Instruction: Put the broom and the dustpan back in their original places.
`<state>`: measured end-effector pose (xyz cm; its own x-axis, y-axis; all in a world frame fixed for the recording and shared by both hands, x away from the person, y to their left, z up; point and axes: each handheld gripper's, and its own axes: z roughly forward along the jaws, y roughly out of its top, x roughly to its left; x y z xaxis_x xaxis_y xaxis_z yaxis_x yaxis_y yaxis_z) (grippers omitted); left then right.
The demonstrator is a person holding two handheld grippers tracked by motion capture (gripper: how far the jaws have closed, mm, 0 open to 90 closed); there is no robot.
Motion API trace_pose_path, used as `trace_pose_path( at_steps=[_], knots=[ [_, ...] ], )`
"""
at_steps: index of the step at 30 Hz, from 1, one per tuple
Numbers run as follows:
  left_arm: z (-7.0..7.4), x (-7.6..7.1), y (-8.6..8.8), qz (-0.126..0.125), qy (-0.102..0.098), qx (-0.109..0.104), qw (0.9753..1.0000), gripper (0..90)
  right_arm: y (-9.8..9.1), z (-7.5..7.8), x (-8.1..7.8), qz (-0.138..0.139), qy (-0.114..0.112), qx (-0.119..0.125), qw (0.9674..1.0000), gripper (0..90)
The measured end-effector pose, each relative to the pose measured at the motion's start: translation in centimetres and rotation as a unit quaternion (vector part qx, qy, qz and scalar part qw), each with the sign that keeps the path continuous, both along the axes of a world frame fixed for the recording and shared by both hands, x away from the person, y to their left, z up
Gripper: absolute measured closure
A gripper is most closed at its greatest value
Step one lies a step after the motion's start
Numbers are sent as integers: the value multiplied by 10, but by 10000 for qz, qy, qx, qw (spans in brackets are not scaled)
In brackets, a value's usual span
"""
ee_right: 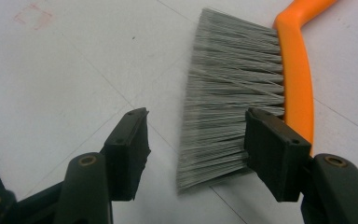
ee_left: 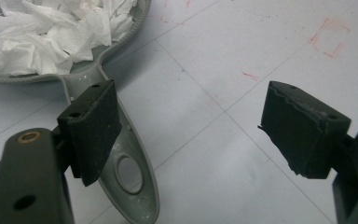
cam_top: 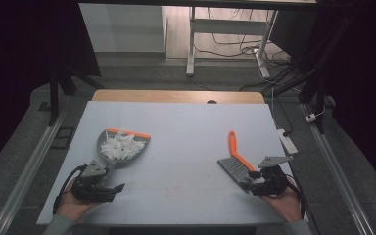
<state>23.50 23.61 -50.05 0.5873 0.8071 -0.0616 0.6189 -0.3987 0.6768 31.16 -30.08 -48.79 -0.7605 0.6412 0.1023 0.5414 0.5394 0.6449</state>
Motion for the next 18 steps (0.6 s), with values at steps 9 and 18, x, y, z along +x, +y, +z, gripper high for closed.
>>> trace_pose_path(
  at_steps=[9,18],
  knots=[
    [-1,1,0,0,9,14,10000,210,2,0,0,79,-48,-58,9999,403],
    [-1,1,0,13,6,9,10000,209,3,1,0,105,-80,-71,9999,405]
  ],
)
